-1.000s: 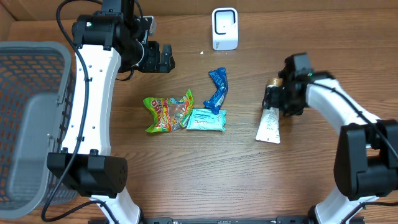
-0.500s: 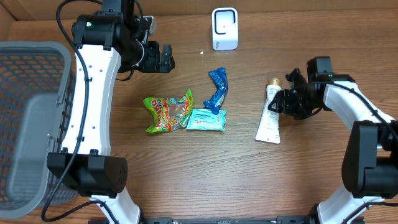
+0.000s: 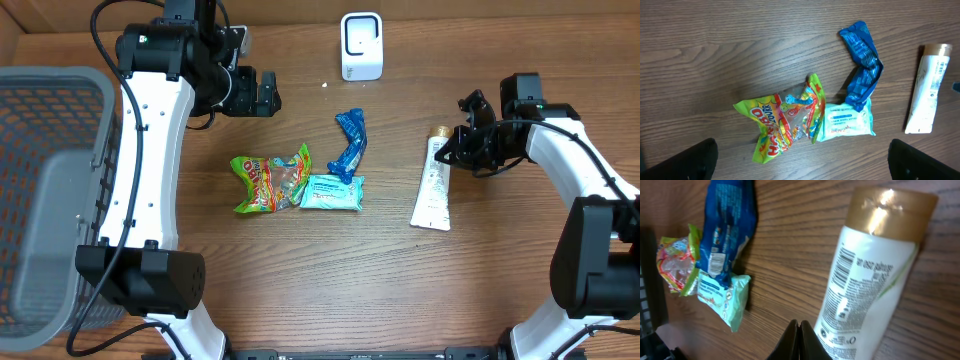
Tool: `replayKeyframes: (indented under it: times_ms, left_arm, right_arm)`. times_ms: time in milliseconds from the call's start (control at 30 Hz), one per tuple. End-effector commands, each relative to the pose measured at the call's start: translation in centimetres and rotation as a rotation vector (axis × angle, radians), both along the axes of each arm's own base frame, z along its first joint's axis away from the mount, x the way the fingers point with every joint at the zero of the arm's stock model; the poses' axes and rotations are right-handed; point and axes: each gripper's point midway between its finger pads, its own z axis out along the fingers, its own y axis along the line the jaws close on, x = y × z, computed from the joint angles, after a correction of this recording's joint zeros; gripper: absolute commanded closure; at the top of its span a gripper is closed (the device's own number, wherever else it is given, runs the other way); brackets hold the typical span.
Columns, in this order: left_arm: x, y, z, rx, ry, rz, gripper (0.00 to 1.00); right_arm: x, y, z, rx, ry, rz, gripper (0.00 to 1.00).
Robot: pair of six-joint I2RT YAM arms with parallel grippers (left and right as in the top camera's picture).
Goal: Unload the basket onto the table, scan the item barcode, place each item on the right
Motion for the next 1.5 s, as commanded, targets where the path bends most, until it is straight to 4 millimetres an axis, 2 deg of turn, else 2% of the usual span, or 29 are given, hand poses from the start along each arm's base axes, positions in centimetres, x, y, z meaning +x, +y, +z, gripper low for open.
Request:
replayKeyframes:
  times_ms: [0,200,367,600,867,933,1000,1133,1233,1267,1333,1367,1467]
  left_arm:
    - [0.1,-0.2,0.7,0.007,-0.026,-0.023,0.0]
    - [0.1,-0.2,0.7,0.007,-0.026,-0.023,0.0]
    - [0.1,-0.2,0.7,0.007,-0.026,-0.023,0.0]
    - [0.1,-0.2,0.7,0.007,-0.026,-0.023,0.0]
    - [0.1,-0.3,0.7,0.006,-0.026,-0.023,0.0]
    - [0.1,-0.3,0.7,0.006,-0.026,-0.023,0.0]
    - [0.1,-0.2,0.7,0.007,-0.026,-0.023,0.0]
    - [0.1,-0.3,0.7,0.006,-0.026,-0.023,0.0]
    - [0.1,-0.3,0.7,0.006,-0.026,-0.023,0.0]
    - [0.1,-0.2,0.7,0.007,-0.026,-0.023,0.0]
    - [0.1,-0.2,0.7,0.007,-0.026,-0.023,0.0]
    - [0.1,-0.3,0.7,0.006,-0.026,-0.023,0.0]
    - [0.1,-0.3,0.7,0.006,-0.026,-0.023,0.0]
  right_arm:
    - [0.5,0.4,0.7,0.047,-0.038,0.014,0.96]
    - [0.0,0.3,-0.9,0.046,-0.042,0.011,0.96]
    - [-1.0,0.2,-3.1,0.034,-0.031,0.008,0.96]
    - [-2.5,-1.7,-6.4,-0.027,-0.008,-0.04,0.96]
    - [-2.6,-2.4,-7.0,-0.016,0.007,-0.101,0.96]
    - [-2.5,-2.0,-6.4,0.014,0.013,-0.094,0.96]
    - [-2.0,-1.4,-4.8,0.059,0.017,-0.079,0.96]
    - [0.1,-1.2,0.4,0.088,0.008,-0.067,0.96]
    - [1.7,-2.4,4.2,0.008,-0.009,-0.086,0.89]
    - [2.0,-3.0,4.9,-0.033,-0.012,-0.096,0.87]
    - [2.4,-5.1,5.5,-0.166,-0.013,-0.129,0.76]
    - [2.4,-6.1,5.2,-0.225,-0.009,-0.144,0.72]
    - [1.5,-8.1,3.4,-0.349,0.039,-0.166,0.49]
